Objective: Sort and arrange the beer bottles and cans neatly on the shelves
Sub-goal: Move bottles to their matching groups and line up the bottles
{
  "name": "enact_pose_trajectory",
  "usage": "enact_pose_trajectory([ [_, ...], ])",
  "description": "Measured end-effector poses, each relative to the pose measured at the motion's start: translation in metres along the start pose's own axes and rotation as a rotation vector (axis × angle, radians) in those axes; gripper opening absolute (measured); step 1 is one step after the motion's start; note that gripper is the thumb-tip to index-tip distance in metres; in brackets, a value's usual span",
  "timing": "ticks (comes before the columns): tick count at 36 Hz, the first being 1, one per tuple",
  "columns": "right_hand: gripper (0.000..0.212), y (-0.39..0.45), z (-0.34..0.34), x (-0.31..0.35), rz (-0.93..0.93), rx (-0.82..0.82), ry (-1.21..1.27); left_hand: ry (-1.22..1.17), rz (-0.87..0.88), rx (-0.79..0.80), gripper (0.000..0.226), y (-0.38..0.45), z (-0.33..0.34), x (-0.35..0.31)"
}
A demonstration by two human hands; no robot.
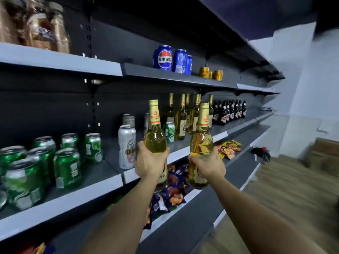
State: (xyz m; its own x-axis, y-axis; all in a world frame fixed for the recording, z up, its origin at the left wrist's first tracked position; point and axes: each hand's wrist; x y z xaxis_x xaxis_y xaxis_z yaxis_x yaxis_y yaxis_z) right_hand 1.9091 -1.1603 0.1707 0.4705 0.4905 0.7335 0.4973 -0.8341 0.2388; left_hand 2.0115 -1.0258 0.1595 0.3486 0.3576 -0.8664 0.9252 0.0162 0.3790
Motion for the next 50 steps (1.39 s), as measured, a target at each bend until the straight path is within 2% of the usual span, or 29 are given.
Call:
enact_pose_trajectory([
  [14,0.071,0.182,0.039,0.01,-0.021,-0.023,0.14,-0.004,0.062,-0.058,0.075,0.116,0.128,-0.04],
  [21,0.074,0.254,0.067,0.014,-0.081,0.105,0.17,0.007,-0.018,-0.102,0.081,0.14,0.187,-0.044],
  [27,0.08,0.306,0.092,0.018,-0.166,0.22,0.202,0.066,-0.054,-0.183,0.077,0.163,0.227,-0.037],
  [40,0.087,0.352,0.136,0.013,-0.222,0.361,0.188,0.185,-0.084,-0.243,0.08,0.179,0.266,-0.033],
  [50,0.08,0.36,0.145,0.009,-0.206,0.444,0.209,0.089,-0.097,-0.202,0.081,0.179,0.271,-0.033],
])
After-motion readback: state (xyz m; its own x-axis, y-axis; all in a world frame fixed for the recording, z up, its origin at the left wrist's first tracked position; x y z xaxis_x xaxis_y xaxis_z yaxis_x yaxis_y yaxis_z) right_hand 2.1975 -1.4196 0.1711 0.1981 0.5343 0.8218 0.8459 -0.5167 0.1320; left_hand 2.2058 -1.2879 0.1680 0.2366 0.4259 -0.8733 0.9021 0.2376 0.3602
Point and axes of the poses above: each hand's wrist, its own y-axis towards the middle knuckle, its own z-axis out of the palm, x = y × z, and after that the axes turned 3 degrees about z, right-handed
